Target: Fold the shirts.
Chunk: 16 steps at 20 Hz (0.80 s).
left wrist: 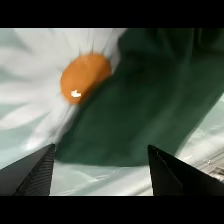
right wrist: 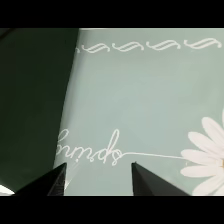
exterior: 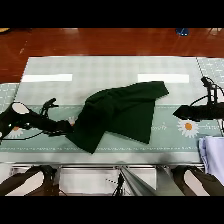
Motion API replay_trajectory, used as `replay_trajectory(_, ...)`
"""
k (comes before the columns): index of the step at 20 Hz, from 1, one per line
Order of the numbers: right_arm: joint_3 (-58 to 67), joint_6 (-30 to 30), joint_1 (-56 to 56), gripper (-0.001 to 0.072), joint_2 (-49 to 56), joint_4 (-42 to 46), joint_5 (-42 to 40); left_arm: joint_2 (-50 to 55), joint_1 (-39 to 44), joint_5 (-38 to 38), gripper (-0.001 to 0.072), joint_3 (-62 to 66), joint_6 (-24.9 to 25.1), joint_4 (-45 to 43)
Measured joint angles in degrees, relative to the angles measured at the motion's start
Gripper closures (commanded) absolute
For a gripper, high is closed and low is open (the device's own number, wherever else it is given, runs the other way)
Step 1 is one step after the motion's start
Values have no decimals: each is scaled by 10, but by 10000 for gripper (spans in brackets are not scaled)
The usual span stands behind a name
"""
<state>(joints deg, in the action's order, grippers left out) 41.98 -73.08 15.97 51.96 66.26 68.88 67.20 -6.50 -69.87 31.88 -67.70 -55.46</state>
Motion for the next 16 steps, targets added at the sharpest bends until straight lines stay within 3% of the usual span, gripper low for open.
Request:
replay_trajectory(1,0,-1,0,214,0,0,0,18,10,-1,155,-1,6,19)
replay_trajectory(5,0,-12,0,214,0,-1,4,80,58,22,670,-2,20,39)
replay_trajectory(16,-65,-24,0,213,0,-26,28,111,88,4,684,4,54,44)
